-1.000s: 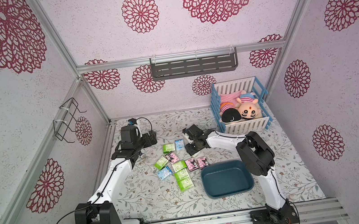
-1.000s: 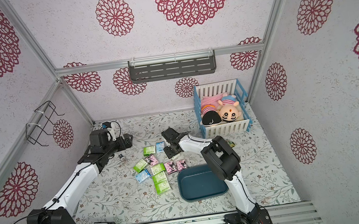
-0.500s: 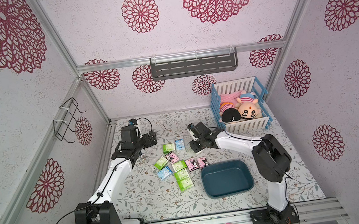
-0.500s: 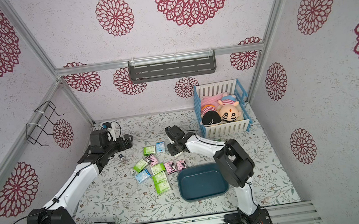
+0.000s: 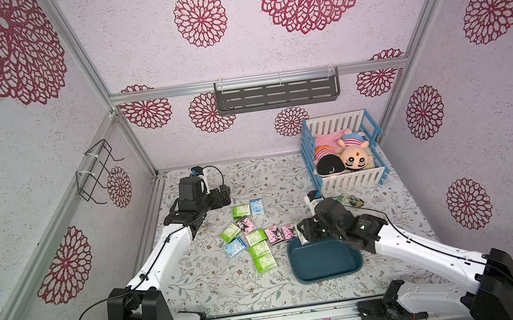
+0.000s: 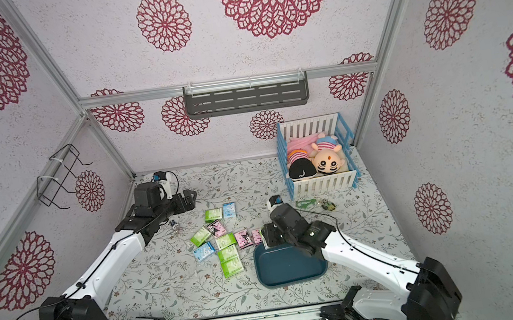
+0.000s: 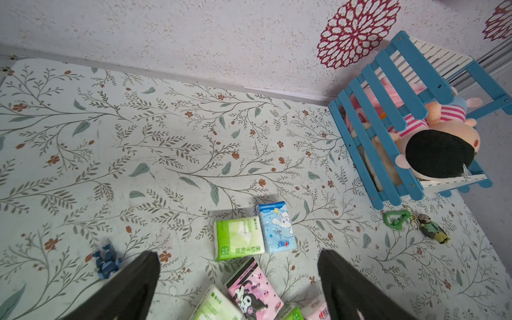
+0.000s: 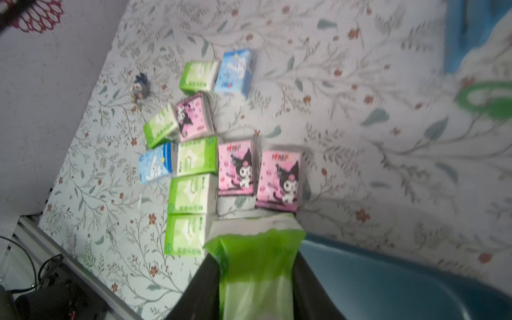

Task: Put the pocket tissues into the storage box
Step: Pick up the pocket tissues from the center of the board, then place the pocket tissues in the storage box.

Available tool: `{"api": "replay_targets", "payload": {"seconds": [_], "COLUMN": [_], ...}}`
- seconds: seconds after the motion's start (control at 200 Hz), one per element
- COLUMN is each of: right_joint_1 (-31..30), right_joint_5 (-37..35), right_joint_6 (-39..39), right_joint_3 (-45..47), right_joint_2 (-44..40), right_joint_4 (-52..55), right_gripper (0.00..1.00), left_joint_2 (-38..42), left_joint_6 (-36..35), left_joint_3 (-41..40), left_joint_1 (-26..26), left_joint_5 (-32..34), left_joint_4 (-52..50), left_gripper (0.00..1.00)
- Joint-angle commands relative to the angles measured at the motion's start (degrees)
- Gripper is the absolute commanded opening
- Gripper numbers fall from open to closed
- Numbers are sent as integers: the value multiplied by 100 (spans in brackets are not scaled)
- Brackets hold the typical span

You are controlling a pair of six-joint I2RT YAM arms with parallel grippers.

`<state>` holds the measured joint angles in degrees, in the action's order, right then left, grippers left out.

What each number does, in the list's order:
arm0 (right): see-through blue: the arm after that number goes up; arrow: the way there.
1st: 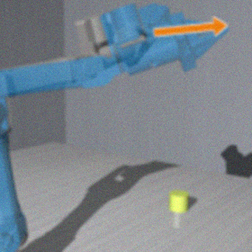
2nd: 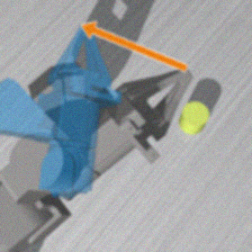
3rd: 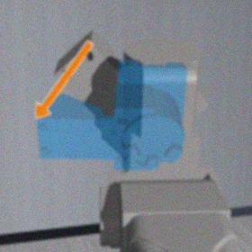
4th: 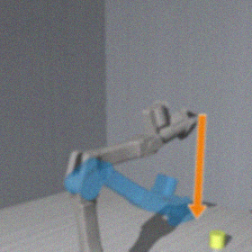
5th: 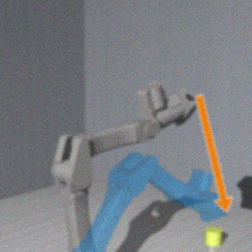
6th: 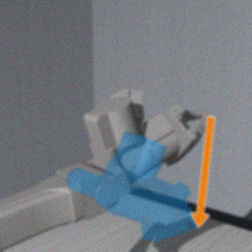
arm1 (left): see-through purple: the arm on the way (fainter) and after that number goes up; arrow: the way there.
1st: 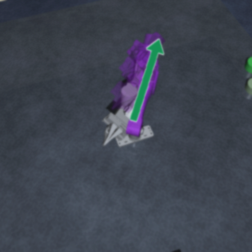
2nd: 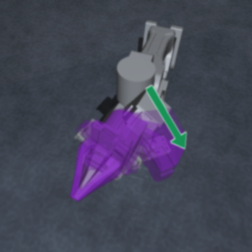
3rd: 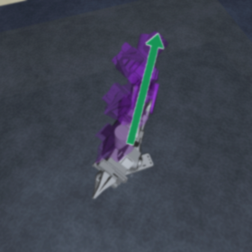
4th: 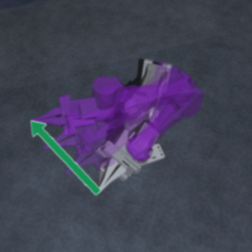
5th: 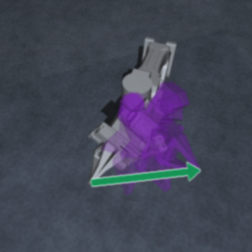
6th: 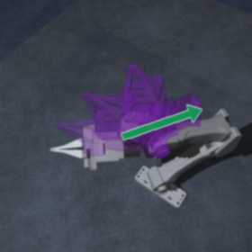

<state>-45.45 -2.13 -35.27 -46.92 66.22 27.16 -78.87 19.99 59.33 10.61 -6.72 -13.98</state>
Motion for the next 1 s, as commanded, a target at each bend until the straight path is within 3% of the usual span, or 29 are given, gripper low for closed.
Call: {"api": "replay_targets", "payload": {"seconds": [0.0,0.22,0.856,0.996], "right_joint_1": [-462,-901,-890,-895], "right_joint_5": [-252,-305,-780,-772], "right_joint_6": [-1092,-1626,-1980,-1867], "right_joint_3": [237,505,627,534], "right_joint_2": [-192,224,1358,1514], "right_joint_4": [-113,-536,-1201,-1178], "right_gripper": [39,40,48,58], "left_joint_2": [-150,-169,-85,-67], "left_joint_6": [13,-37,-270,-294], "left_joint_3": [131,128,53,30], "left_joint_1": [111,208,213,207], "left_joint_5": [-22,29,200,227], "left_joint_4": [103,79,-71,-83], "left_gripper": [97,97,97,97]}}
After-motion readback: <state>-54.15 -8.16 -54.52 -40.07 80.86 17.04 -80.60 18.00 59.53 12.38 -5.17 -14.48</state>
